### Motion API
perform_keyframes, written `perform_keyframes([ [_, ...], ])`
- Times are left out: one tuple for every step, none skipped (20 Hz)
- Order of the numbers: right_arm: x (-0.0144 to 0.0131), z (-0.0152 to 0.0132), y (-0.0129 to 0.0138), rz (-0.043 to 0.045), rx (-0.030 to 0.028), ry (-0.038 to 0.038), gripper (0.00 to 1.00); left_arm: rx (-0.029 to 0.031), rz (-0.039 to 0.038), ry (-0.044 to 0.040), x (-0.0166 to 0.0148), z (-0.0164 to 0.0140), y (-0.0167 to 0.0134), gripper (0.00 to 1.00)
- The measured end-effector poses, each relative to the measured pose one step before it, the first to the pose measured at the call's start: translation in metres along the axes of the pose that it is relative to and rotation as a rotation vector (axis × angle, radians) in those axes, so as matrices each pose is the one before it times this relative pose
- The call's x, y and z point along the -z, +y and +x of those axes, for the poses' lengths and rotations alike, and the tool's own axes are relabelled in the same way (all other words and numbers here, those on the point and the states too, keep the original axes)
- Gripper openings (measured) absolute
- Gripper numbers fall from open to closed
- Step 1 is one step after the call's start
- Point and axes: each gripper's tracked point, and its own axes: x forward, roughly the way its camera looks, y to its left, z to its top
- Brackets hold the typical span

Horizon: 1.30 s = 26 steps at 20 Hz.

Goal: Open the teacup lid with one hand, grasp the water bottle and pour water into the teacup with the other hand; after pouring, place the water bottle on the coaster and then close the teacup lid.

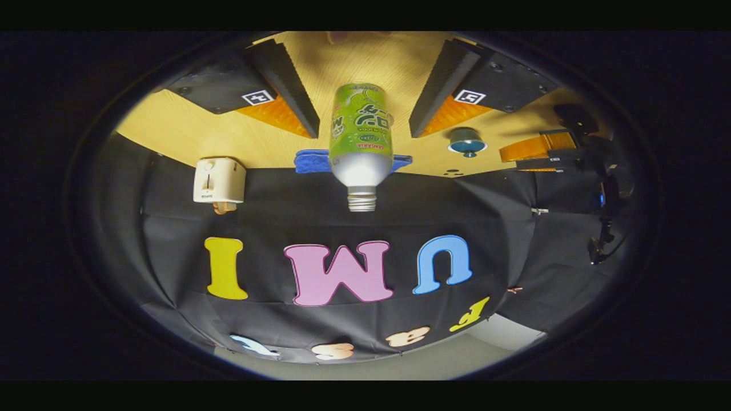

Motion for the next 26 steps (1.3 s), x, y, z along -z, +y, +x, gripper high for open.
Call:
perform_keyframes([
  [0.00071, 0.00122, 0.00124, 0.0009, -0.00471, -0.00079, 0.98, 0.00049, -0.00041, -0.00177, -0.00036, 0.00125, 0.00001, 0.94],
  [0.00009, -0.00034, -0.00012, -0.00054, -0.00303, 0.00154, 0.98, 0.00067, 0.00006, 0.0011, 0.00074, 0.00446, 0.00063, 0.94],
  [-0.0008, -0.0003, -0.00003, -0.00004, -0.00031, -0.00096, 0.98, 0.00474, 0.00064, 0.0008, -0.00051, 0.00422, -0.00071, 0.94],
  [0.00024, 0.00011, -0.00009, -0.00018, -0.0001, 0.00019, 0.98, 0.01099, 0.00116, -0.00295, -0.00017, 0.00477, -0.00179, 0.94],
  [0.00033, -0.00009, 0.00008, 0.0, 0.0001, -0.0001, 0.98, 0.01873, 0.00061, 0.00232, -0.00065, 0.00497, -0.00102, 0.94],
  [-0.00002, -0.00014, -0.00011, 0.00001, 0.00001, 0.00033, 0.98, 0.01723, 0.00243, -0.00094, 0.00048, 0.00641, -0.00115, 0.94],
  [0.00002, -0.00016, 0.00013, -0.00011, -0.0001, 0.0001, 0.98, 0.01032, 0.00053, 0.00219, -0.0002, 0.00639, 0.0009, 0.94],
  [-0.00032, -0.0001, -0.00011, 0.0004, -0.00005, 0.00049, 0.98, -0.00213, 0.00342, 0.00273, 0.00094, 0.00786, 0.00423, 0.94],
  [-0.0001, 0.00029, -0.00011, -0.00061, -0.00017, -0.00069, 0.98, -0.01227, 0.0043, 0.01063, 0.00075, 0.00766, 0.00596, 0.94],
  [0.00058, -0.00061, -0.00033, 0.00041, 0.00023, 0.00056, 0.98, -0.01008, 0.00887, 0.02709, 0.0045, 0.00785, 0.00344, 0.94],
  [-0.00018, -0.00076, 0.00063, -0.00053, 0.00005, -0.00028, 0.98, -0.0007, 0.01549, 0.03177, 0.00643, 0.00516, 0.00019, 0.94],
  [-0.00001, -0.00002, 0.0003, 0.00056, 0.00005, 0.00049, 0.98, 0.00551, 0.01972, 0.03269, 0.004, 0.00452, -0.00242, 0.93],
  [-0.0005, 0.00054, 0.00049, -0.00023, -0.00004, -0.00001, 0.98, 0.00607, 0.02425, 0.02439, 0.00279, 0.00324, -0.00302, 0.93],
  [0.00028, 0.00015, -0.00037, 0.00043, -0.00199, 0.00012, 0.98, 0.00694, 0.0214, 0.01363, 0.0012, 0.00297, -0.00154, 0.9],
  [-0.00024, 0.00009, 0.00013, 0.00014, -0.00178, -0.00031, 0.98, 0.00641, 0.01012, 0.00308, -0.00186, 0.00403, -0.0005, 0.88],
  [0.00021, -0.00036, -0.00042, 0.00017, -0.00006, 0.00037, 0.98, 0.00498, 0.00687, -0.00348, 0.00002, 0.0009, -0.0025, 0.84],
  [-0.00044, -0.0005, -0.00004, -0.00033, -0.00037, -0.00008, 0.98, -0.00295, 0.00387, -0.00312, -0.00104, 0.00157, 0.00028, 0.77],
  [0.00081, 0.00032, -0.00015, -0.0001, 0.00011, 0.00023, 0.98, 0.00011, 0.00369, -0.00108, -0.00008, 0.00319, -0.00017, 0.74],
  [-0.00017, 0.00041, 0.00003, -0.00026, -0.00032, -0.00008, 0.98, -0.00066, 0.0022, -0.00207, -0.00089, 0.00125, 0.00014, 0.74],
  [-0.00014, -0.00038, -0.00008, 0.00004, -0.00006, 0.00023, 0.98, 0.00005, 0.00153, -0.00019, 0.00029, 0.00252, 0.00036, 0.72],
  [-0.00054, 0.00021, -0.00033, -0.00018, -0.00009, 0.00001, 0.98, 0.00236, -0.0004, 0.00609, 0.00057, 0.00128, 0.00003, 0.72],
  [0.00021, 0.00023, -0.0003, 0.0, 0.00004, 0.00009, 0.98, 0.00035, -0.00102, 0.00883, 0.00173, 0.00078, 0.00022, 0.71],
  [0.00004, -0.0003, 0.00037, -0.00019, 0.00001, 0.00003, 0.98, 0.00319, -0.00085, 0.0075, 0.00053, 0.00064, -0.00059, 0.7],
  [0.00017, -0.00059, 0.00004, -0.00015, -0.00005, 0.00008, 0.98, 0.00076, -0.0025, 0.00628, 0.00075, 0.00169, 0.0001, 0.65],
  [0.00025, -0.00013, -0.00013, -0.0001, -0.00017, 0.0002, 0.98, 0.00216, -0.00219, 0.00423, -0.0001, 0.0011, -0.00027, 0.61],
  [0.00005, -0.00027, -0.00017, -0.00009, -0.00008, 0.00008, 0.98, 0.00658, 0.0005, 0.00482, 0.00178, 0.00048, -0.00134, 0.54],
])
